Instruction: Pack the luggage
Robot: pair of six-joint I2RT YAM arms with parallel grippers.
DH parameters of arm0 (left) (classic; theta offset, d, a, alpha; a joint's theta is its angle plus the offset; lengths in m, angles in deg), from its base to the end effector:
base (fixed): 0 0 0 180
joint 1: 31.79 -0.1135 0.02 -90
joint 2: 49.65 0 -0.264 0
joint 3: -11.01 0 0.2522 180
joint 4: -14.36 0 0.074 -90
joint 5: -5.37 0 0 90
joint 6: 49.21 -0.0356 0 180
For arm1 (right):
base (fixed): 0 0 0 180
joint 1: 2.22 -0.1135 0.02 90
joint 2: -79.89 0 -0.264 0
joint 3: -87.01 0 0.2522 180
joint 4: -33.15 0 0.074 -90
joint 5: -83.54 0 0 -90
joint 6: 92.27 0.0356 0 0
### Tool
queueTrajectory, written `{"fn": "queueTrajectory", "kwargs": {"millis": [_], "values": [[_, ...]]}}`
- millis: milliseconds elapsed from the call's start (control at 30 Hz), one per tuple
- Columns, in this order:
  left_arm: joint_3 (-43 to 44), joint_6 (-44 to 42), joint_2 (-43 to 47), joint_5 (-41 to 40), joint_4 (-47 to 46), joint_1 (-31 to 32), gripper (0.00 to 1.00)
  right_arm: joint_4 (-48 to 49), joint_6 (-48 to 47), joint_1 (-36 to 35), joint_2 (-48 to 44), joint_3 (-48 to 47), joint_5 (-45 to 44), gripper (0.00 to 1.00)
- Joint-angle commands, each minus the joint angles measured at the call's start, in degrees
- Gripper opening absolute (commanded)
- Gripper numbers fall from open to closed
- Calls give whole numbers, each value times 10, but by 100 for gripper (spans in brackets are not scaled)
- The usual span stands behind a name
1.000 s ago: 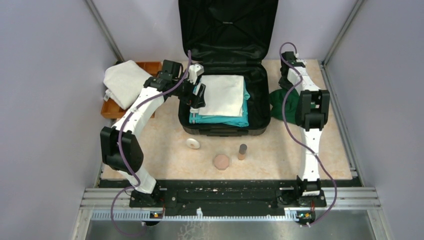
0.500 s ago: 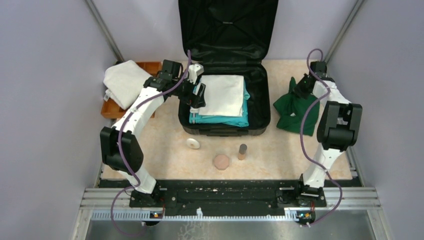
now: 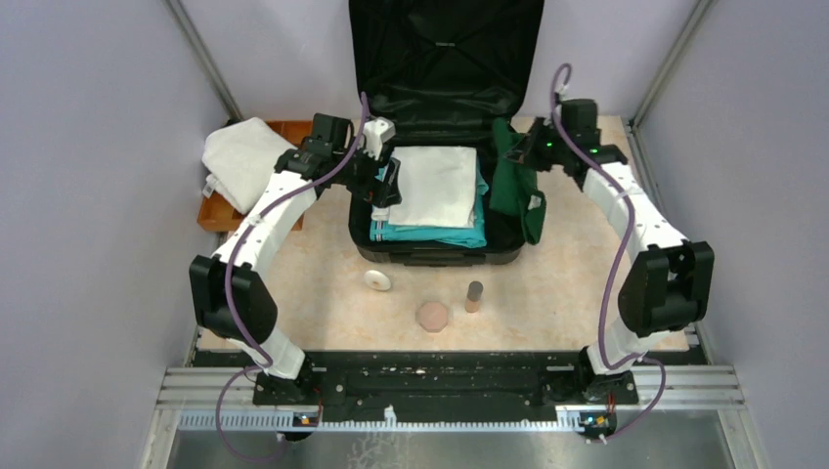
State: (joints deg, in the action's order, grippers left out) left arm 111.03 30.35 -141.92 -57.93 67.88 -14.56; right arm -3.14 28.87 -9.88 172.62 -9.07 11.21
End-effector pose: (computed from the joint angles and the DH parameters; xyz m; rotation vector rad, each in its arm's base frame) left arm 0.3335 -0.1202 0.3355 0.7758 2.2101 -0.6084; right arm 0.3701 0.0607 0.3333 0.2651 2.1877 0.7184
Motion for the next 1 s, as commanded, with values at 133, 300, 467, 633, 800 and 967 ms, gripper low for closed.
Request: {"fn": "queueTrajectory", "kwargs": {"millis": [133,300,467,633,800,967], "values": [[11,8,35,-25,-8,-2,98,11,36,-142,92,-108,-1,0],[4,5,44,-35,-10,-3,98,-8,62,-192,160,-185,-44,0],[-2,4,47,-52,-9,-3,98,-39,101,-226,235,-281,-81,0],[-5,-4,48,-64,-10,-4,98,-85,149,-260,298,-369,-139,0],[-11,-5,49,-62,-11,-6,98,-122,189,-273,347,-439,-172,0],[-22,-9,49,-60,-16,-11,98,-119,210,-285,374,-469,-170,0]]}}
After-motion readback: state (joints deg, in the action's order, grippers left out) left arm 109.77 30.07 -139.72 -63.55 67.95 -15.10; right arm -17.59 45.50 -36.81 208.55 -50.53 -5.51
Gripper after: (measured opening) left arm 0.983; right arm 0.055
